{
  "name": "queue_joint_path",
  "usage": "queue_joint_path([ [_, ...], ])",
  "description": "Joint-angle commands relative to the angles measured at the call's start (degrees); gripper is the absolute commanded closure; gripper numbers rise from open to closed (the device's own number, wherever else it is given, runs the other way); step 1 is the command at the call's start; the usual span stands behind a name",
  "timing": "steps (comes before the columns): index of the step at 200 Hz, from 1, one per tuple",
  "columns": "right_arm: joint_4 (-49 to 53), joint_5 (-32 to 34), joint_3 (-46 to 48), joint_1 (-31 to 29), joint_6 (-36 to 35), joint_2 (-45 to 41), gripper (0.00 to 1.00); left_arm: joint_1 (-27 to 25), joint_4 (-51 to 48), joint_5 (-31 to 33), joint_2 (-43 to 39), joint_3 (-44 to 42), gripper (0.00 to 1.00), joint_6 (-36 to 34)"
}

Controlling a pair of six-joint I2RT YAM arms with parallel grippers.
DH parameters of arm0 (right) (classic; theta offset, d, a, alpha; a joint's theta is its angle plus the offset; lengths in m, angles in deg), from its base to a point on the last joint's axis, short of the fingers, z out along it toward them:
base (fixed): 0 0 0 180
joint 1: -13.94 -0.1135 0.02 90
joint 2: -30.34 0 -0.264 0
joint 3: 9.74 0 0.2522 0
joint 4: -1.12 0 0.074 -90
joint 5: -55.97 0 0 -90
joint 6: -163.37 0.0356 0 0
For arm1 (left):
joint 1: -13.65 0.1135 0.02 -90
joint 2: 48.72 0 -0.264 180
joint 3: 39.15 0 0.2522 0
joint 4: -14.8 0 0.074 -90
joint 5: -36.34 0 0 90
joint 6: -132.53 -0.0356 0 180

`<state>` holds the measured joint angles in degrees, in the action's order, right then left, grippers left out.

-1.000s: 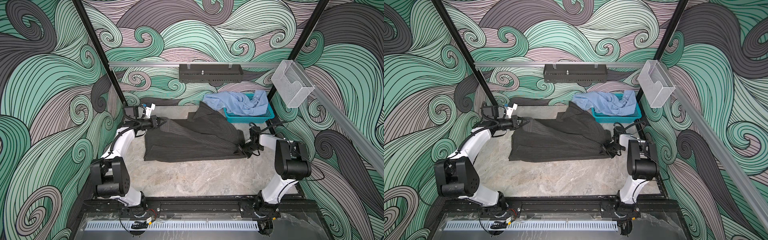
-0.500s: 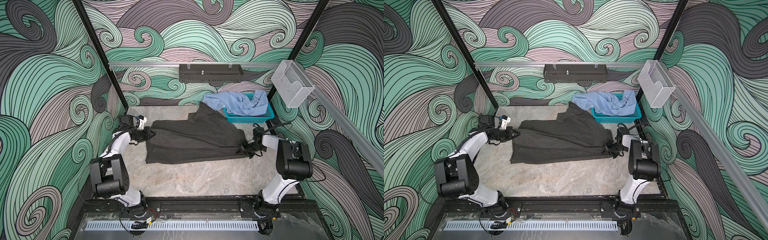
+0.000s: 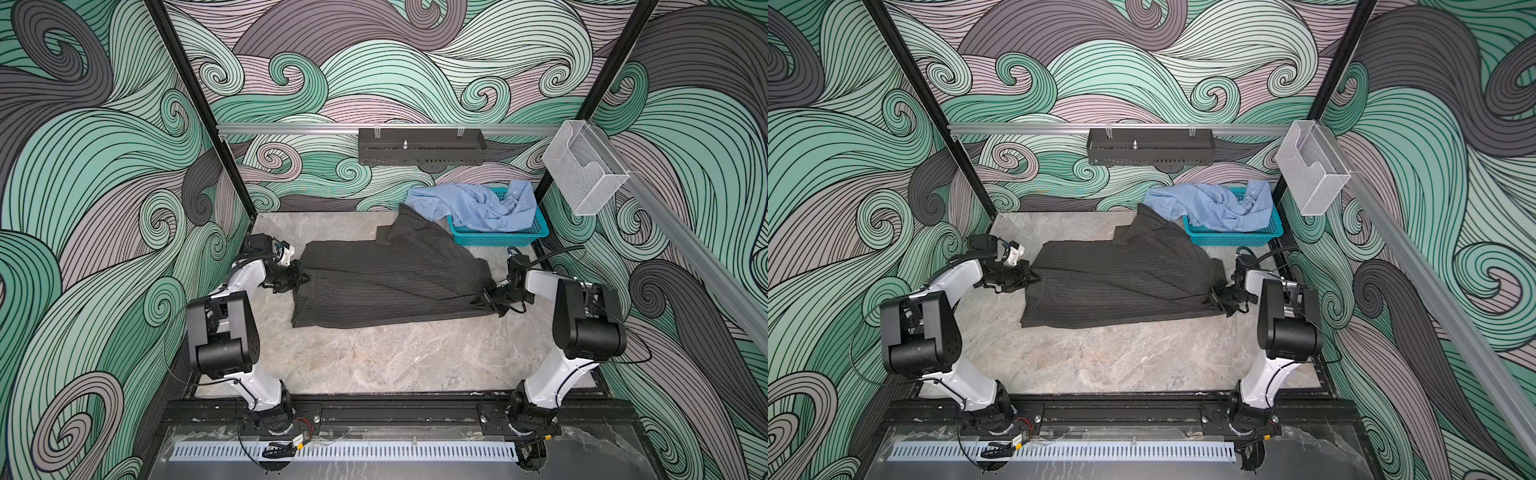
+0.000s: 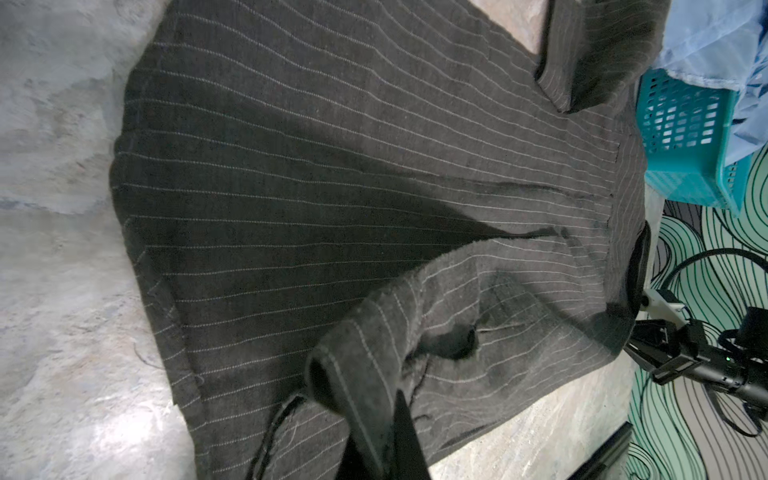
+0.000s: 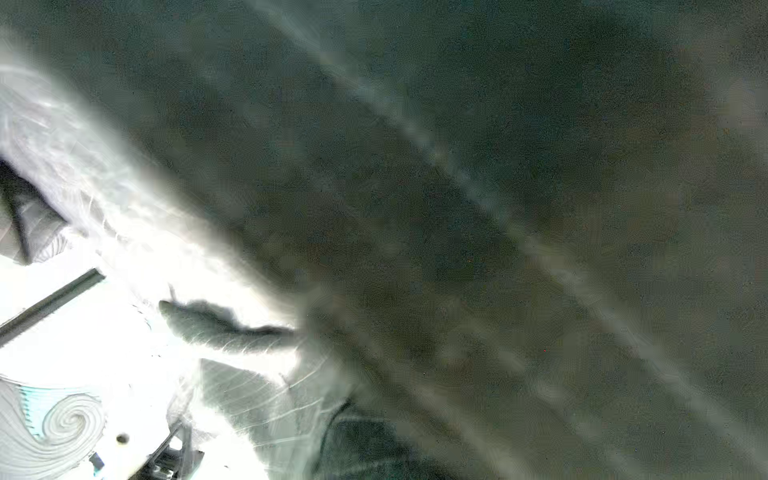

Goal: Fold and stack the long sleeve shirts

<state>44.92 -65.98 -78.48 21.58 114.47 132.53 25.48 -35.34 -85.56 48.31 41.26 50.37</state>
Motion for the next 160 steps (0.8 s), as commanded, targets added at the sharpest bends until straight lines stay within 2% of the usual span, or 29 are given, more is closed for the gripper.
queue_joint_path([
  [1, 6.4, 6.3, 1.5, 0.4, -4.4, -0.9, 0.68, -0.6, -8.6, 1.5, 2.7, 3.5, 1.0, 1.2],
  [36, 12.2, 7.5, 2.9, -0.2, -8.2, -9.1, 0.51, -2.0, -14.5, 3.8, 2.2, 2.5, 1.0, 1.8],
  [59, 16.0, 8.7, 2.7, -1.6, -9.6, -14.5, 0.45, -2.4, -15.5, 6.1, 0.2, 0.8, 1.0, 1.7],
  [81, 17.0, 10.0, 0.7, -4.7, -9.5, -17.7, 0.44, -2.7, -15.0, 6.2, 0.1, 0.5, 1.0, 2.0],
  [105, 16.9, 10.6, -4.9, -9.5, -10.1, -14.9, 0.51, -3.3, -13.8, 5.6, 1.4, 1.6, 1.0, 3.0],
  [136, 14.6, 10.5, -11.7, -12.2, -10.6, -7.6, 0.73, -3.9, -13.7, 5.4, 2.5, 3.9, 1.0, 3.6],
  [160, 14.2, 9.7, -13.8, -12.4, -10.8, -2.1, 0.85, -4.1, -13.7, 5.4, 2.1, 4.7, 1.0, 3.6],
])
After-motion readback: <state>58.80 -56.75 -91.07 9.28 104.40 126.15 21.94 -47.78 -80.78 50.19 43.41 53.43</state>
